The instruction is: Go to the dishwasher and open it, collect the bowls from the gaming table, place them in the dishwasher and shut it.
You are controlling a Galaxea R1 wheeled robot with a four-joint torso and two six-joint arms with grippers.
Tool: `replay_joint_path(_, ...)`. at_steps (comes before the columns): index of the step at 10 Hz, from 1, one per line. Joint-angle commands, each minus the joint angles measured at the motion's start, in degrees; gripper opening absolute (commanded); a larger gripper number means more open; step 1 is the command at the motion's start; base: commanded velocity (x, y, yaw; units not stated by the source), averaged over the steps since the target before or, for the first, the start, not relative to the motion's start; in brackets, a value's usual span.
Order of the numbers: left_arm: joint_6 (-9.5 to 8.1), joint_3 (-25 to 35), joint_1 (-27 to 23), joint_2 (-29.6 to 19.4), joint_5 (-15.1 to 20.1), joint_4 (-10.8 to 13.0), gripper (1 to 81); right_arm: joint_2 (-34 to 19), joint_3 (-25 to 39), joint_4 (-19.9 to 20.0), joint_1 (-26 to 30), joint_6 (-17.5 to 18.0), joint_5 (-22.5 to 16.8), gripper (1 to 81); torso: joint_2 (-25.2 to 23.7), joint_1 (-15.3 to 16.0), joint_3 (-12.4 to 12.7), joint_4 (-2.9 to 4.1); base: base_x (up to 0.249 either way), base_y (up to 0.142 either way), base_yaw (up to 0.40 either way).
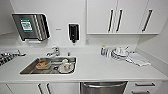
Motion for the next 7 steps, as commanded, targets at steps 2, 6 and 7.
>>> replay_joint_path(2, 0.79, 0.4, -2.7, -0.6, 1.7, 3.0, 81.1, 2.1, -1.1, -1.8, -1.8, -14.7, 0.8, 81.1, 0.0, 0.0, 0.0, 0.0, 0.0, 0.0, 0.0)
replay_joint_path(6, 0.79, 0.1, -3.0, -0.6, 1.9, 2.9, 81.1, 6.0, -6.1, -2.0, -7.1, -16.1, 7.0, 81.1, 0.0, 0.0, 0.0, 0.0, 0.0, 0.0, 0.0)
replay_joint_path(7, 0.7, 0.1, -3.0, -0.2, 2.0, 2.6, 81.1, 6.3, -6.3, -2.2, -7.5, -16.7, 7.0, 81.1, 0.0, 0.0, 0.0, 0.0, 0.0, 0.0, 0.0)
